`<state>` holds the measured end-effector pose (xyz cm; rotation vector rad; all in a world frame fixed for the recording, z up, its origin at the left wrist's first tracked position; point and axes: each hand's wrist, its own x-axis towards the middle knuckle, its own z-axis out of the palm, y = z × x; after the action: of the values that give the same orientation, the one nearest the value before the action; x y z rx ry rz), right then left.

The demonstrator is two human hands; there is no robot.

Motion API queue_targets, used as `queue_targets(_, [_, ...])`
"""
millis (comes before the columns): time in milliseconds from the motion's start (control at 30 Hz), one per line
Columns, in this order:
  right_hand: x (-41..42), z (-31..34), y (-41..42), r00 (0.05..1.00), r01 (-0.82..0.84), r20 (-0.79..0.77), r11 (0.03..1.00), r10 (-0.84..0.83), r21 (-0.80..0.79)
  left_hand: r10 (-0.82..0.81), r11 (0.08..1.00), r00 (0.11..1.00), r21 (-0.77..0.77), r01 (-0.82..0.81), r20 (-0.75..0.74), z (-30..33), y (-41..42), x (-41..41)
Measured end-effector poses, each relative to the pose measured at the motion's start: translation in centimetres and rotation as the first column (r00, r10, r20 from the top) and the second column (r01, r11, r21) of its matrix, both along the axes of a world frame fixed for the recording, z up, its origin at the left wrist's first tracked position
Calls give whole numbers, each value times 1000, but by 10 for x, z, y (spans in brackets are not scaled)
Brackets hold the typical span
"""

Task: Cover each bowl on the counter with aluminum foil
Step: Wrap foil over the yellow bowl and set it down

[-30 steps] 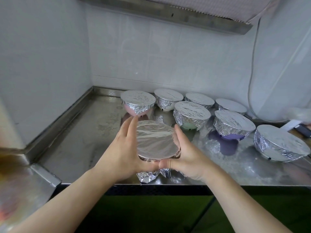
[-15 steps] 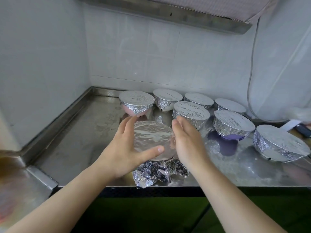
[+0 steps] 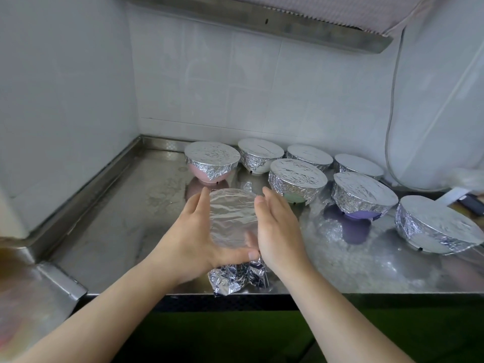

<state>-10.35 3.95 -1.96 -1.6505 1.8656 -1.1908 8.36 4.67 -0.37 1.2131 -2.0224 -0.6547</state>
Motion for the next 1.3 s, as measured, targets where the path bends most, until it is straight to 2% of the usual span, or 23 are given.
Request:
queue_targets(67, [-2, 9, 5, 995, -74, -73, 997, 74, 13, 17, 999, 1000, 31, -17, 16, 6, 2, 1])
queue_targets(133, [-6, 18, 10, 990, -127, -59, 992, 128, 23, 96, 995, 995, 37, -96, 16, 8, 0, 2])
queue_targets(200, [-10, 25, 13, 981, -187, -52, 982, 188, 28, 200, 980, 980, -3, -200, -7, 9, -5, 2])
queue_targets(267, [-13, 29, 13, 971, -223, -78, 973, 227, 62, 223, 973, 975, -53, -224, -22, 7, -11, 4])
queue_targets(333, [-13, 33, 11, 963, -190, -178, 978, 203, 87, 161, 985, 987, -73, -159, 17, 4, -15, 7])
queue_targets(400, [-8, 35, 10, 959, -97, -260, 993, 110, 64, 113, 993, 993, -44, -112, 35, 2, -17, 6])
queue_targets(533, [16, 37, 11, 992, 52, -124, 972, -24, 228, 138, 990, 990, -23, -138, 9, -6, -16, -2])
queue_targets(633, [25, 29, 5, 978, 73, -205, 972, -26, 225, 167, 985, 986, -42, -167, 11, -7, -13, -5])
queue_targets(733, [23, 29, 7, 984, 49, -175, 984, -18, 174, 202, 979, 979, -14, -201, 41, -1, -9, -5])
queue_targets(867, [15, 31, 10, 989, -35, -137, 987, 57, 158, 334, 937, 941, -126, -325, 53, 5, -12, -1])
queue_targets(933, [12, 31, 10, 987, -91, -115, 984, 109, 151, 297, 952, 955, -76, -296, 4, 8, -15, 2])
queue_targets(1067, [9, 32, 8, 973, -166, -138, 977, 185, 135, 139, 990, 988, 26, -138, -64, 10, -12, 4])
queue_targets(1200, [10, 32, 7, 978, -141, -135, 979, 161, 150, 184, 982, 973, 62, -176, -140, 7, -12, 2])
queue_targets(1300, [17, 28, 12, 989, -37, -139, 991, 55, 125, 227, 969, 946, 146, -198, -230, 7, -10, 0])
